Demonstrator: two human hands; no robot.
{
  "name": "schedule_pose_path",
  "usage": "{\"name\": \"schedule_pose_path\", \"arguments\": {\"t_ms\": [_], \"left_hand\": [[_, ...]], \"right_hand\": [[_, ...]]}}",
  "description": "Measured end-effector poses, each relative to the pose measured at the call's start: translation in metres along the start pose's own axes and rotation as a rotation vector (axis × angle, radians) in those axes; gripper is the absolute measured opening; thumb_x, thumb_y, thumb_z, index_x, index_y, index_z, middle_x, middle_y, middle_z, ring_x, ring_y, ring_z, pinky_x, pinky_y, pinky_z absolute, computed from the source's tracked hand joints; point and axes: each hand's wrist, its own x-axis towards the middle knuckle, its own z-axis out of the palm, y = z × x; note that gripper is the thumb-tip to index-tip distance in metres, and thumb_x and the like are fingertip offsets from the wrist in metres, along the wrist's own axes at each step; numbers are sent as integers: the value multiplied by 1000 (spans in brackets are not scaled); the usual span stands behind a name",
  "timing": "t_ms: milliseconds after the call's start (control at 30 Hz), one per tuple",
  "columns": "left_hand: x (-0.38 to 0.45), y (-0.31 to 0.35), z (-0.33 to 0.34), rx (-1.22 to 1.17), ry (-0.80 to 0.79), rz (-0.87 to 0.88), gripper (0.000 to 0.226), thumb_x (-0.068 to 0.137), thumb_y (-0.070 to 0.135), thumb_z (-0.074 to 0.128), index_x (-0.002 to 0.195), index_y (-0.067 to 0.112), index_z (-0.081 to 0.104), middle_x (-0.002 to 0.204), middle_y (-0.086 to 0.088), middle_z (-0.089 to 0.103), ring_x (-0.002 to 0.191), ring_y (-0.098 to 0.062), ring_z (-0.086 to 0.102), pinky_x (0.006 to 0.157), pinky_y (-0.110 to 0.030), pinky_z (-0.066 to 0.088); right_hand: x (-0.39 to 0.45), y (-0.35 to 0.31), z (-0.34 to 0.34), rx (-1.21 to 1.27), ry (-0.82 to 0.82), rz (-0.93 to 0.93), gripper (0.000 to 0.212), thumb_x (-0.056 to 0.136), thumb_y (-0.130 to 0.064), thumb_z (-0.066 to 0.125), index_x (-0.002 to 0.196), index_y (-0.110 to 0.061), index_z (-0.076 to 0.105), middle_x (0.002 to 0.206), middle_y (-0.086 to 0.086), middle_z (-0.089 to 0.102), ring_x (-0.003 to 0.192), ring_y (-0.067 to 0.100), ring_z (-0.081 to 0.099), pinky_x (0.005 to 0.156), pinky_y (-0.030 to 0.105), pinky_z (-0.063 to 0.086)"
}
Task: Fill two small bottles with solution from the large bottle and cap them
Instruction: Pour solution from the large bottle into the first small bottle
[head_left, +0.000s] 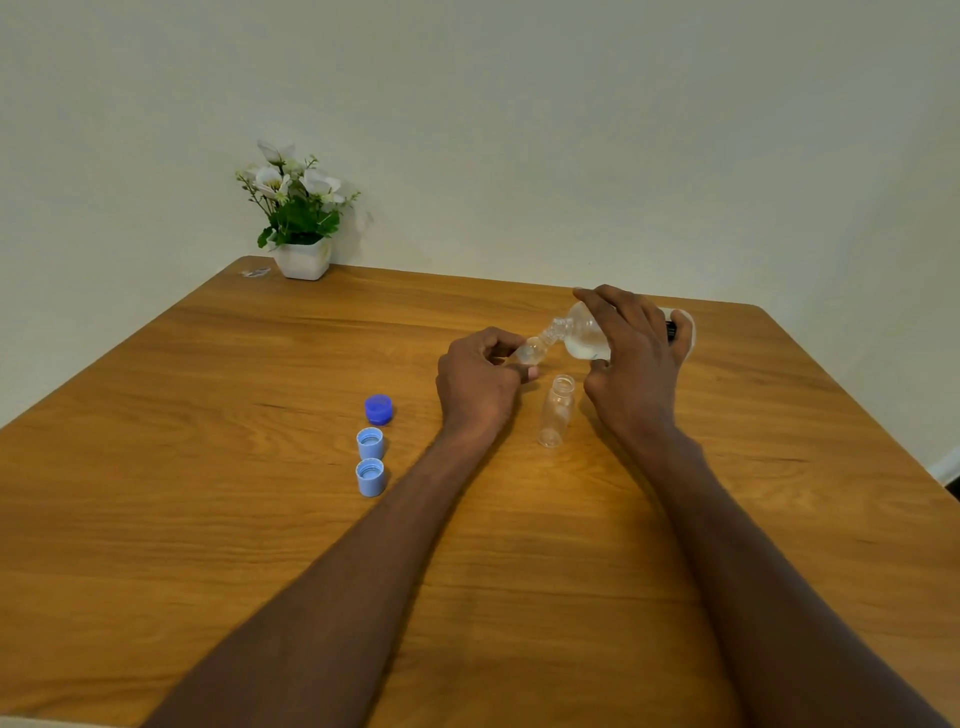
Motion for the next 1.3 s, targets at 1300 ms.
{"name": "schedule_pose_path", "arguments": {"t_ms": [1300], "left_hand": [[0, 1, 0, 1, 9, 4, 30, 71, 13, 93, 94, 26, 80, 94, 13, 76, 92, -5, 69, 86, -40, 61]], "right_hand": [[0, 0, -1, -3, -3, -5, 90, 72, 9, 73, 150, -30, 53, 150, -6, 53, 145, 20, 41, 125, 61, 13]]}}
